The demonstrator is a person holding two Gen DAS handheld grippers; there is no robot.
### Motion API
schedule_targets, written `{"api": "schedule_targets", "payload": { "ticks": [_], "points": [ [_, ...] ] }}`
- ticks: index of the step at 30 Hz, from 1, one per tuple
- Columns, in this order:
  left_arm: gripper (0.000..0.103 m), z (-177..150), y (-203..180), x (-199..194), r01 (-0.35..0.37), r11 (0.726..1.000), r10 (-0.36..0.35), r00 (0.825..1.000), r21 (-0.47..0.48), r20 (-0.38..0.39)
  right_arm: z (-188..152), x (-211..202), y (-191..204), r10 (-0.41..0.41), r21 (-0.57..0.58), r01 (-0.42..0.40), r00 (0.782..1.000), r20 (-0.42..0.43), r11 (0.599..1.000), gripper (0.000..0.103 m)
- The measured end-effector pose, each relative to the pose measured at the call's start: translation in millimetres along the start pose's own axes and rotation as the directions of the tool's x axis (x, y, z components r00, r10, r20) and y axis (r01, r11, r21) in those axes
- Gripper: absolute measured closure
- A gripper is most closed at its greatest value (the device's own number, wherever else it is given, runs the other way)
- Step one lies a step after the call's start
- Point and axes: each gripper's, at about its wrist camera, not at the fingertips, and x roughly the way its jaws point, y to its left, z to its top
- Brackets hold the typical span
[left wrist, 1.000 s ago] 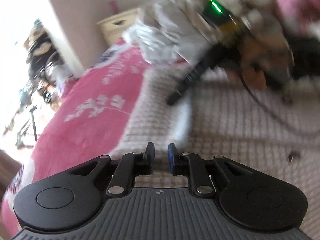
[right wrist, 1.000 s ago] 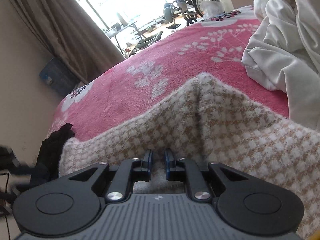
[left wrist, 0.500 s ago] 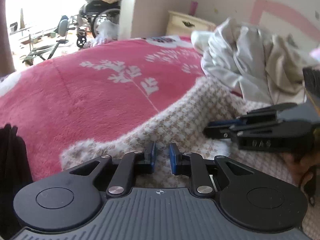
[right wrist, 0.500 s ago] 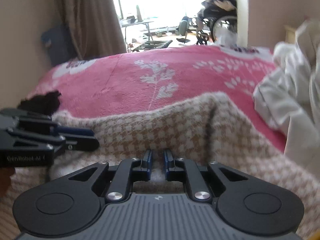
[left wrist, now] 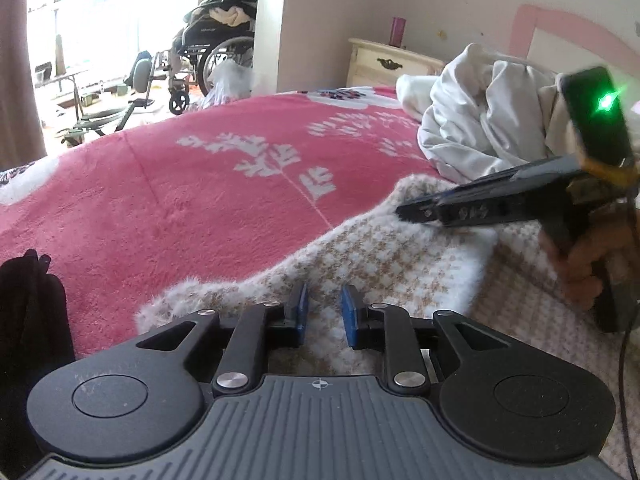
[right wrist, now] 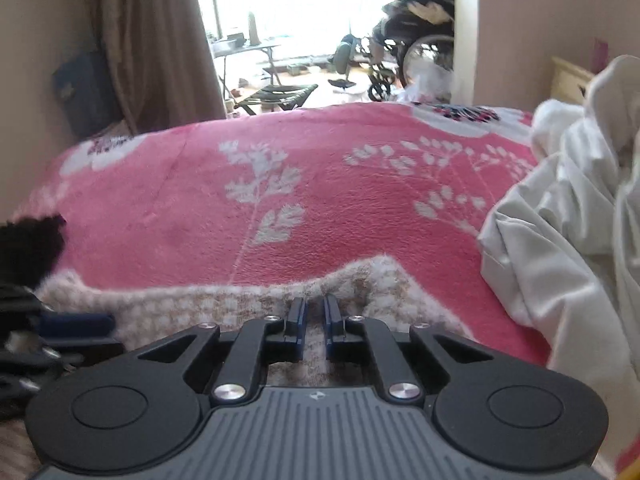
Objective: Fold clothes
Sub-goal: 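Lay the coat edge down and open the left gripper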
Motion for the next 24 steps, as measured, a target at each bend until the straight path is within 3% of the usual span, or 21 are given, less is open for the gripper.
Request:
{"api": "schedule_targets", "payload": {
  "ticks": [3,5,7,9,12,17,24],
  "points": [
    [0.080,2.4,-12.6,-18.2,-0.033,0.996,0.031,0.999,0.081,0.031,-2.8,-35.2,6.7,0.081,-0.042,-0.080,0.996,0.023,0.996,0.090],
    [0.080,0.4,-23.7,-31.0,-0.013,0.988,0.003,0.998,0.153,0.064,-9.7,-44.9,16.4,0.122,-0.099,-0.122,0.992,-0.008,0.988,0.090],
    [0.079,-7.1,-40.6,-27.9,-0.010,0.967,0.004,1.000,0.253,0.026,-27.7,-27.5,26.0,0.086,-0.153,-0.096,0.994,-0.073,0.984,0.092],
    [0.078,-19.3,-58.4,-10.2,-0.053,0.930,0.074,0.996,0.364,-0.043,-42.3,-11.2,33.1,0.040,-0.183,-0.061,0.992,-0.115,0.981,0.092],
    [0.078,-17.0,-74.6,-11.0,-0.116,0.896,0.145,0.989,0.429,-0.034,-27.0,-34.6,32.0,0.023,-0.095,-0.034,0.993,-0.114,0.995,0.091],
    [0.077,4.0,-69.1,-56.3,-0.153,0.925,0.171,0.985,0.348,-0.021,-41.7,-141.2,8.0,0.022,0.004,-0.022,0.999,-0.029,1.000,0.091],
    [0.072,-8.9,-71.2,-162.1,-0.186,0.977,0.187,0.982,0.106,0.006,-141.6,-293.0,-18.0,-0.001,0.259,-0.008,0.999,0.035,0.966,0.086]
  ]
}}
